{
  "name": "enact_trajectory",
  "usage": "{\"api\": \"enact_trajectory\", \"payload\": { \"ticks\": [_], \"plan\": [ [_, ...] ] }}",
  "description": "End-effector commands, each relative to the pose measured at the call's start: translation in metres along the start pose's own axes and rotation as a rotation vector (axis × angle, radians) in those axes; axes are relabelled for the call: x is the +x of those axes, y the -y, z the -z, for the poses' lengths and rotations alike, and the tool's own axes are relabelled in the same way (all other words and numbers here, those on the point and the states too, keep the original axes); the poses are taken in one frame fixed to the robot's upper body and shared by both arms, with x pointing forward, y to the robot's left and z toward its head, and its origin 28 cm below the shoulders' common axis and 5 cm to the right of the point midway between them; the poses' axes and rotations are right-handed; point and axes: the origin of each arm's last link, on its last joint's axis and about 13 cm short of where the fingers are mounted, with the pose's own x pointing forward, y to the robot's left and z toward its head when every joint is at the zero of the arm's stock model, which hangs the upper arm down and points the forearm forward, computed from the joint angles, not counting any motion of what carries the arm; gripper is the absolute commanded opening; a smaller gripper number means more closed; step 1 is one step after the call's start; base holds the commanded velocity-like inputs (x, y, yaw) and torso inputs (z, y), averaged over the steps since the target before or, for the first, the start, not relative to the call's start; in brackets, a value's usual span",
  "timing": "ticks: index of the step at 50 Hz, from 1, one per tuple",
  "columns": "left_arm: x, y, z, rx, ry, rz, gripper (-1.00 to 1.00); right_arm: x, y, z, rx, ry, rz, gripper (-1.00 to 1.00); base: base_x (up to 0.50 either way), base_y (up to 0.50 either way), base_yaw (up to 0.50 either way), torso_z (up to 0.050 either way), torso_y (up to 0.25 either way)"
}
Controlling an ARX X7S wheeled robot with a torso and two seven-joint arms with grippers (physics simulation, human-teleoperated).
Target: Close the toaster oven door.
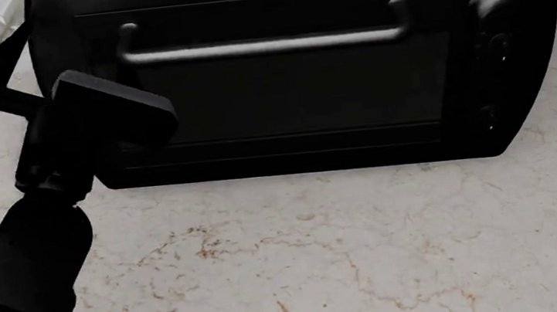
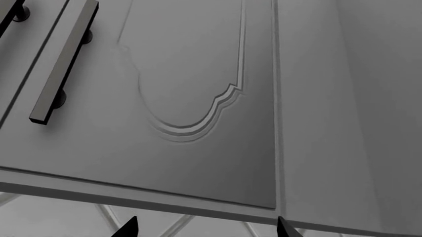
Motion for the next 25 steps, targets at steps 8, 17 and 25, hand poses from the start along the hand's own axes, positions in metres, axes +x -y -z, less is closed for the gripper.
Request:
{"api": "enact_trajectory", "payload": {
  "ticks": [8, 17, 25],
  "plan": [
    [0.032, 0.007, -0.001, 0.109, 0.026, 0.018, 1.0, -0.002, 0.005, -0.004, -0.016, -0.002, 0.013, 1.0, 0.03, 0.0, -0.02, 0.004, 0.0],
    [-0.003, 0.009, -0.001, 0.126, 0.086, 0.053, 1.0, -0.005, 0.005, -0.002, -0.012, -0.006, 0.016, 1.0, 0.03, -0.01, -0.02, 0.004, 0.0],
    [-0.038, 0.007, 0.013, 0.143, 0.086, 0.102, 1.0, -0.005, 0.004, -0.001, -0.006, -0.005, 0.016, 1.0, 0.0, 0.0, 0.0, 0.0, 0.0]
  ]
}}
